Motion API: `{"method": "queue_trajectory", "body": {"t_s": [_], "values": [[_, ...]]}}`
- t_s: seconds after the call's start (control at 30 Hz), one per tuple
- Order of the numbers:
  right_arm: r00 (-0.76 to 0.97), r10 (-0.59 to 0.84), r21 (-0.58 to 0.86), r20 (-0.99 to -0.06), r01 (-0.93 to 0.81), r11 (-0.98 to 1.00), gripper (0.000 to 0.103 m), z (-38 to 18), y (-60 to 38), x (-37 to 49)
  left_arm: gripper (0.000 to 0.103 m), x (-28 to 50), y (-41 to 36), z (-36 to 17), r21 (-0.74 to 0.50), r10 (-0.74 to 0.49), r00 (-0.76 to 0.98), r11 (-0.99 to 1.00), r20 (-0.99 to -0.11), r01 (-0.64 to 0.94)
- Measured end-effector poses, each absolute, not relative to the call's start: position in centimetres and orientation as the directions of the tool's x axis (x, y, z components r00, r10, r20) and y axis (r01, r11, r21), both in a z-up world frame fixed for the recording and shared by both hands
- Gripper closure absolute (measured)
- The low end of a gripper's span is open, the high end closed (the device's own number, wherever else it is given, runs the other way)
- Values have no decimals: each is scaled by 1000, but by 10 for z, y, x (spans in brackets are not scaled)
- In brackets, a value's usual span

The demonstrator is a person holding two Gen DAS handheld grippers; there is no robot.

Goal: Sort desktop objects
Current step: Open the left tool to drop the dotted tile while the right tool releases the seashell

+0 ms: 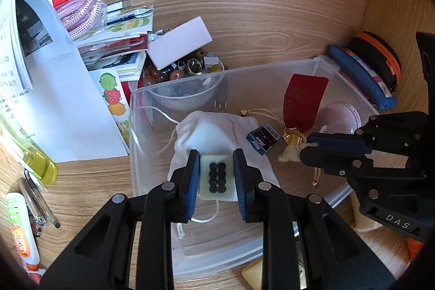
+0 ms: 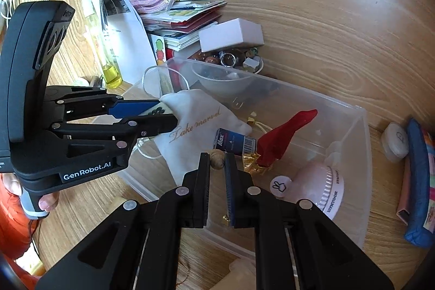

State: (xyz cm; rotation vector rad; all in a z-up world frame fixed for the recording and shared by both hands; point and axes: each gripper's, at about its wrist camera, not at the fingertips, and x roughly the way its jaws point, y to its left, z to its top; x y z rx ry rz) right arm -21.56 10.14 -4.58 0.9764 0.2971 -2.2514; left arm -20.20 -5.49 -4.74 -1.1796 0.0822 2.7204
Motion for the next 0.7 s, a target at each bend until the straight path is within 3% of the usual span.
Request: {"method": "queue_trajectory", "body": {"t_s": [0.3,0.47,0.53,0.7], "values": [[-517,-478,34,-710,653,-757,93,-45,99,-214,78,-204,-53,-48,-17,141,-674,-982,-725,-188],[-515,-484,45,-708,650,-758,86,-45,101,-215,67,-203,-52,-46,-20,145,-678,-982,-721,-189],[-517,-488,47,-704,651,-757,83,-45,102,-214,58,-201,-52,-45,-14,141,-685,-982,-714,-186],[-520,-504,50,-689,660,-749,79,-41,102,-210,57,-199,-52,-42,-17,149,-694,-981,-704,-194]]}}
